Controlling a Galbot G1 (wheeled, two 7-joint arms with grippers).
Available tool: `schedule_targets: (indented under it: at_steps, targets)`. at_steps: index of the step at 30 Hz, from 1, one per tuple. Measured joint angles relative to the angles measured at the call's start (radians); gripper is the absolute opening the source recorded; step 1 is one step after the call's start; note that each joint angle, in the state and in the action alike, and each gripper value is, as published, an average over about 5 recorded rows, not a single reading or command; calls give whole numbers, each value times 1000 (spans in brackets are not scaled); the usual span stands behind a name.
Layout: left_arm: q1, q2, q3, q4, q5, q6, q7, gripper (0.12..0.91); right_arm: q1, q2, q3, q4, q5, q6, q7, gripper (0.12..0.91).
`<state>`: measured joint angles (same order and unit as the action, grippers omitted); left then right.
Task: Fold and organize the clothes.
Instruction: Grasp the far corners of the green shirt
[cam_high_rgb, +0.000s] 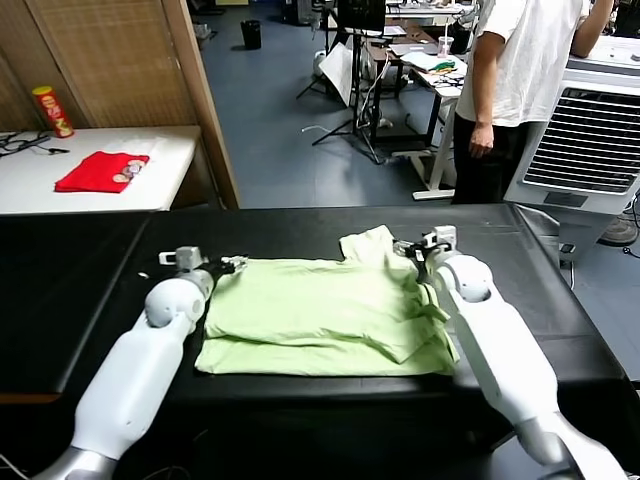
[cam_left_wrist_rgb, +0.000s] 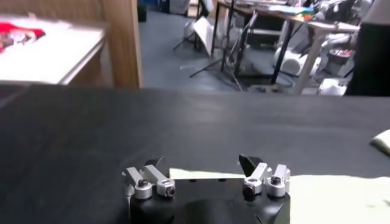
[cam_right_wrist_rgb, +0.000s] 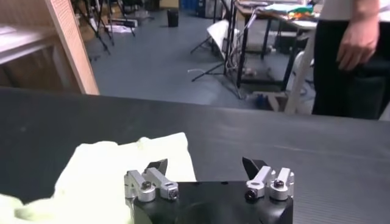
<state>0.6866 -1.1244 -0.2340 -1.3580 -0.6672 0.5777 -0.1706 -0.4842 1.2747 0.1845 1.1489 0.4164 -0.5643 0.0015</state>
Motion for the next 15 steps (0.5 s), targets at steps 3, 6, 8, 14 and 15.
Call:
schedule_targets:
  at_steps: [3, 6, 8, 14, 15]
  targets:
    - [-3, 2, -1, 10, -4, 0, 3, 798, 5, 16, -3, -28, -6, 1, -7, 767]
    - [-3, 4, -3, 15, -7, -2, 15, 795, 5, 24, -4, -40, -6, 0, -10, 657]
    - [-1, 4, -4, 16, -6, -5, 26, 777, 4, 27, -3, -43, -6, -1, -12, 547]
    - [10, 4, -5, 2, -3, -11, 48, 504, -2, 34, 6, -45, -5, 0, -14, 228]
    - [12, 4, -5, 0, -2, -12, 49, 437, -4, 35, 9, -45, -5, 0, -15, 190]
